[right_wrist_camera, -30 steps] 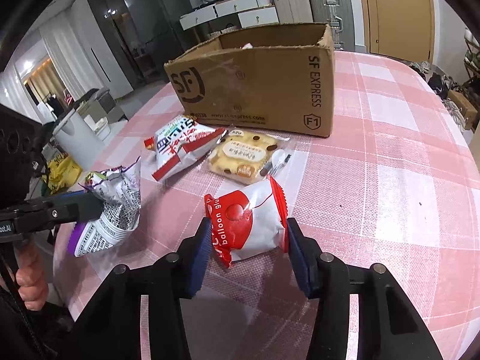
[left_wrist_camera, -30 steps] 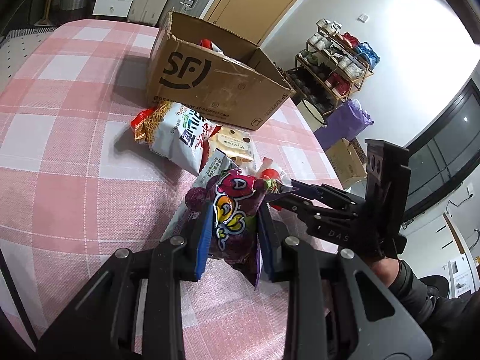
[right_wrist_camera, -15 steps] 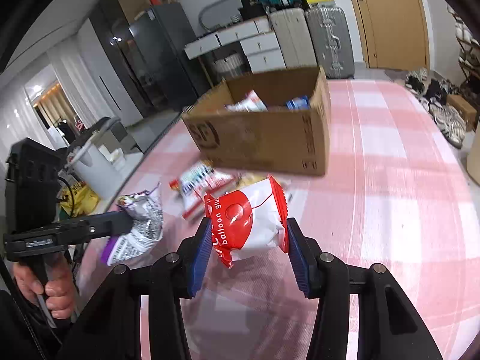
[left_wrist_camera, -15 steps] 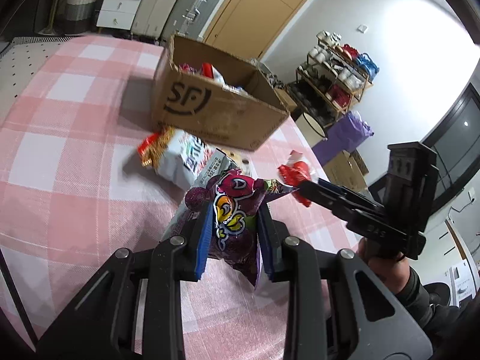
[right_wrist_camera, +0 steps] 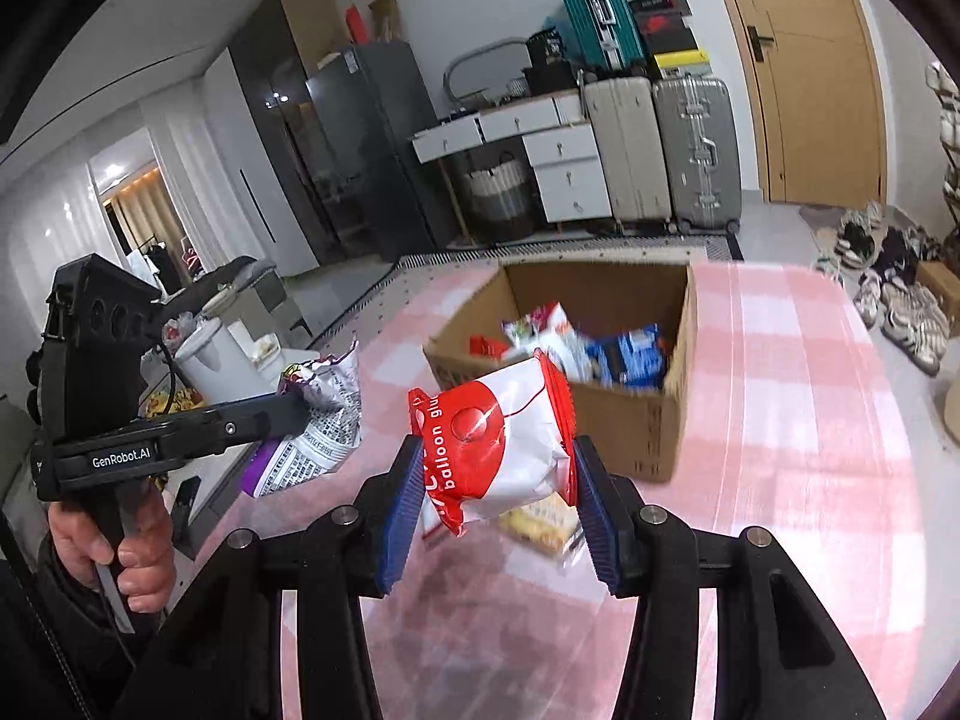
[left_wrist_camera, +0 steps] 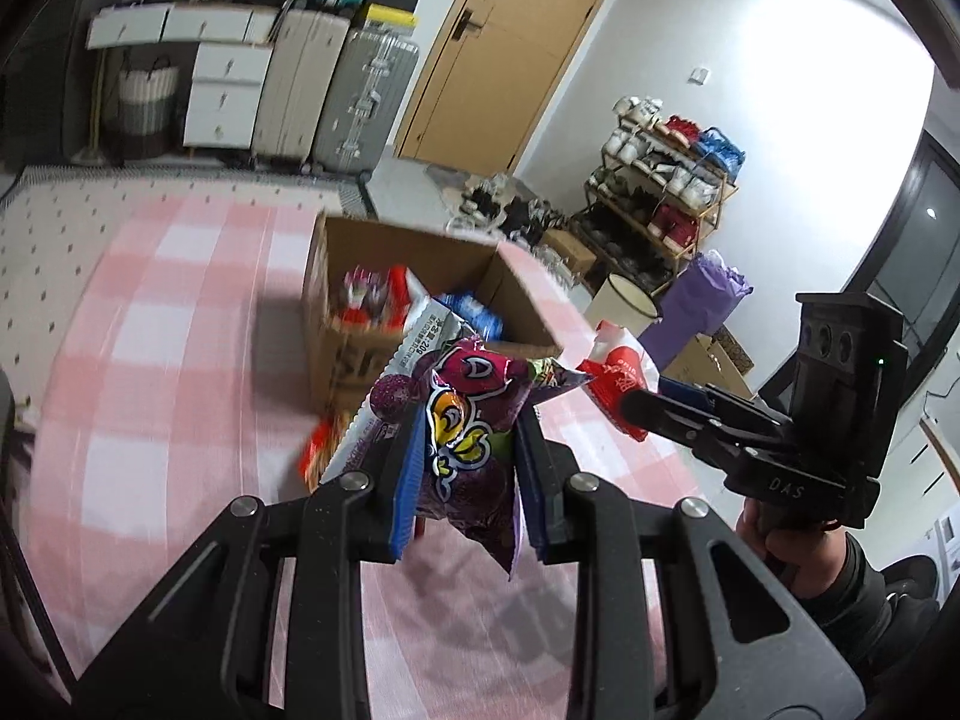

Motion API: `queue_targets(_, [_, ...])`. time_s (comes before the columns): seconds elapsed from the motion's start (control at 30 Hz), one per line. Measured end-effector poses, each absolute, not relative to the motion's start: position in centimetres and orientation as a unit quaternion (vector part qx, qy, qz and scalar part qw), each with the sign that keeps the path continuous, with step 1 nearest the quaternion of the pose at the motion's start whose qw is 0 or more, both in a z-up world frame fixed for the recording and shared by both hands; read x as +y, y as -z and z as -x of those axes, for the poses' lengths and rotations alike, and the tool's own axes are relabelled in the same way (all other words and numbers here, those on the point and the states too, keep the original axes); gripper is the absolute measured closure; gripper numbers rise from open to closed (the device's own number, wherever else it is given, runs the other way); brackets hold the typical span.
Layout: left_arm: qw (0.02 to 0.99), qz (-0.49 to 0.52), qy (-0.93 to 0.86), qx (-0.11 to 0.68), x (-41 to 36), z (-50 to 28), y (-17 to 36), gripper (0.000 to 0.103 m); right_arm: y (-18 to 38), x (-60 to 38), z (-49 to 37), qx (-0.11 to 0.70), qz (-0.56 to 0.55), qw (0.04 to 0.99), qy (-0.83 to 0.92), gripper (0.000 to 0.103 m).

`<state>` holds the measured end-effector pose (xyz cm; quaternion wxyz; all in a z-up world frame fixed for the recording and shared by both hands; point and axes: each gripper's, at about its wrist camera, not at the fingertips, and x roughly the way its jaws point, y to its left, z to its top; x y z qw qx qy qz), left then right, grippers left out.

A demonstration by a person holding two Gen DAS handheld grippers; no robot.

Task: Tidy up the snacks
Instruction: 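Carry the candy bag with the left gripper over the box while the right carries the balloon-gum packet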

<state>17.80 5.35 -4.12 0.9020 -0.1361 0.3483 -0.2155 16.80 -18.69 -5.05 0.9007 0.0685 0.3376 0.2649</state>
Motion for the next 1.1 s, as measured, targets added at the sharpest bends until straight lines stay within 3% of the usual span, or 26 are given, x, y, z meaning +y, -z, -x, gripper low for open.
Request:
queue_targets(0.57, [0.923,0.064,0.211,0.315,2.2,-25.2,-3.5,0.078,-1.7,-18.8,-24.1,0.288,-0.049,0.919,-0.265,0.054])
queue_targets(1.1, [0.914,0.052,0.203,0.346,0.4,-33.4,-1.2,0.078,-0.5,-18.3,-31.1,0.303,-0.056,0.914,-0.264,0.054])
